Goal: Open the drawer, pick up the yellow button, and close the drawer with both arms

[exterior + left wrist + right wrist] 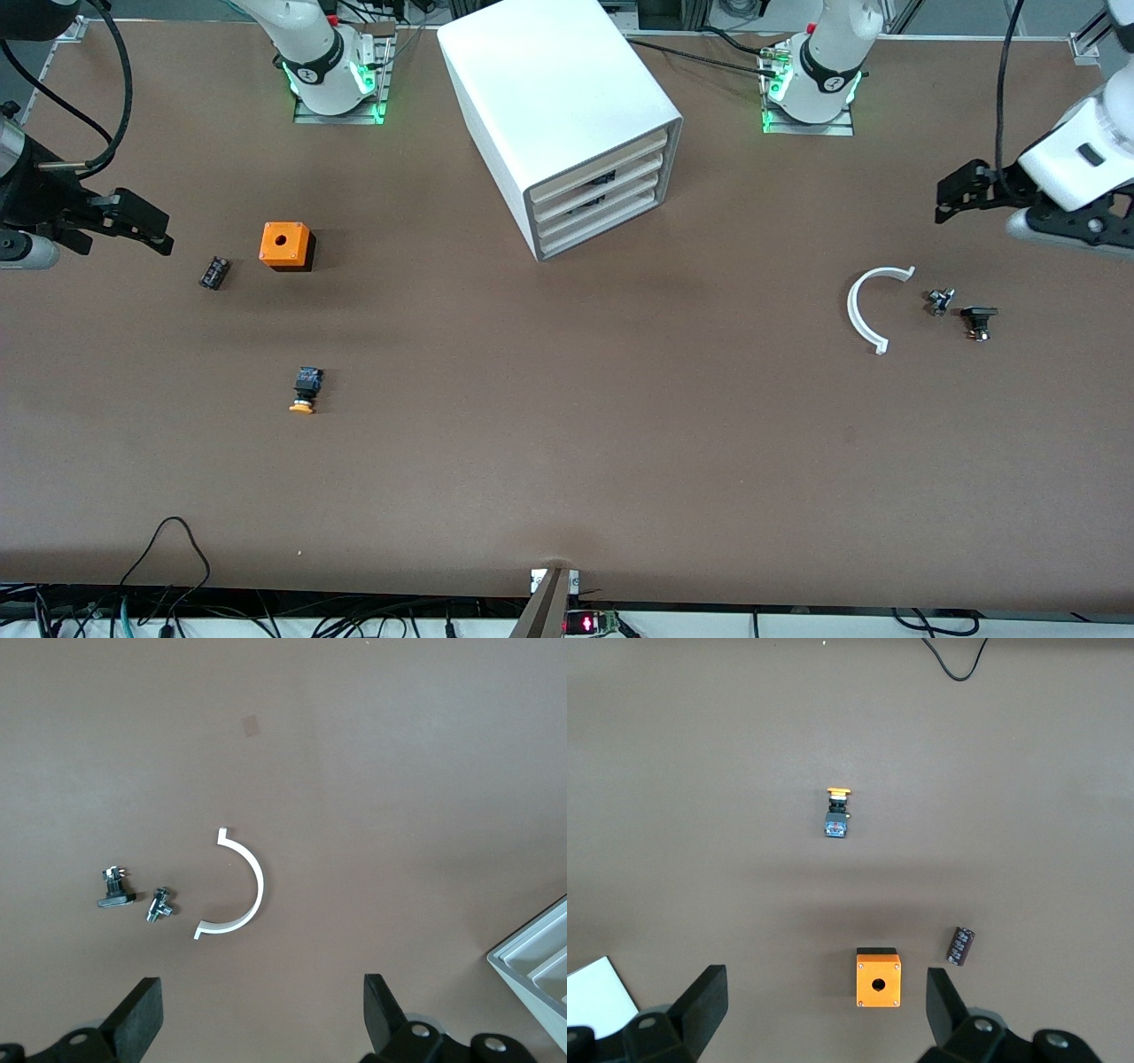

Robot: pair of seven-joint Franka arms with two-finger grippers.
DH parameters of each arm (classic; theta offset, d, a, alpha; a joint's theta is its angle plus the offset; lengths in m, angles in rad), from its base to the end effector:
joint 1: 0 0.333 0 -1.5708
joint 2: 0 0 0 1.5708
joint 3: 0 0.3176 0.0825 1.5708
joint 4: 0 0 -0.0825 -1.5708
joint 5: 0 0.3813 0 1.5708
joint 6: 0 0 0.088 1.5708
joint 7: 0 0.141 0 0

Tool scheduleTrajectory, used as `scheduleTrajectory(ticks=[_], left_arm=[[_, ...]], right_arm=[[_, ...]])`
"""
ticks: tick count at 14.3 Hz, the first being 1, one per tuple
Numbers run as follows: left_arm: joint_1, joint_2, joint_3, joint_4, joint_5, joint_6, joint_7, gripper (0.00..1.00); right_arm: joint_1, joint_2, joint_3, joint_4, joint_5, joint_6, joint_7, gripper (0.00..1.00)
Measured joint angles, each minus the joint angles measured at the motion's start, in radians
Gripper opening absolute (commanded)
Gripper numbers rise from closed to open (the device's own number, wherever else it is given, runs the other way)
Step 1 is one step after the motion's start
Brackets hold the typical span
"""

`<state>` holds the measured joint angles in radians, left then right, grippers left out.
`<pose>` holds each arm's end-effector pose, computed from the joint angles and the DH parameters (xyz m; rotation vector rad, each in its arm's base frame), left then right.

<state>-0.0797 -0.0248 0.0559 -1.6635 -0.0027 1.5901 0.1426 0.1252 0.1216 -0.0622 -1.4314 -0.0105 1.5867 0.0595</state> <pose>0.5415 -0.0130 0.5639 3.1229 -0.2603 -0.0757 0.5916 0.0381 0.5897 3.1252 0.0064 0.0547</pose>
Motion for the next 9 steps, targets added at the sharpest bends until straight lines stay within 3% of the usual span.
scheduleTrajectory(ticks=[9], left_arm=[[0.01,-0.007,-0.033,-0.021,0.0,0.037,0.0,1.0]], right_arm=[[0.0,0.0,0.0,0.001,0.0,0.0,0.0,0.99]])
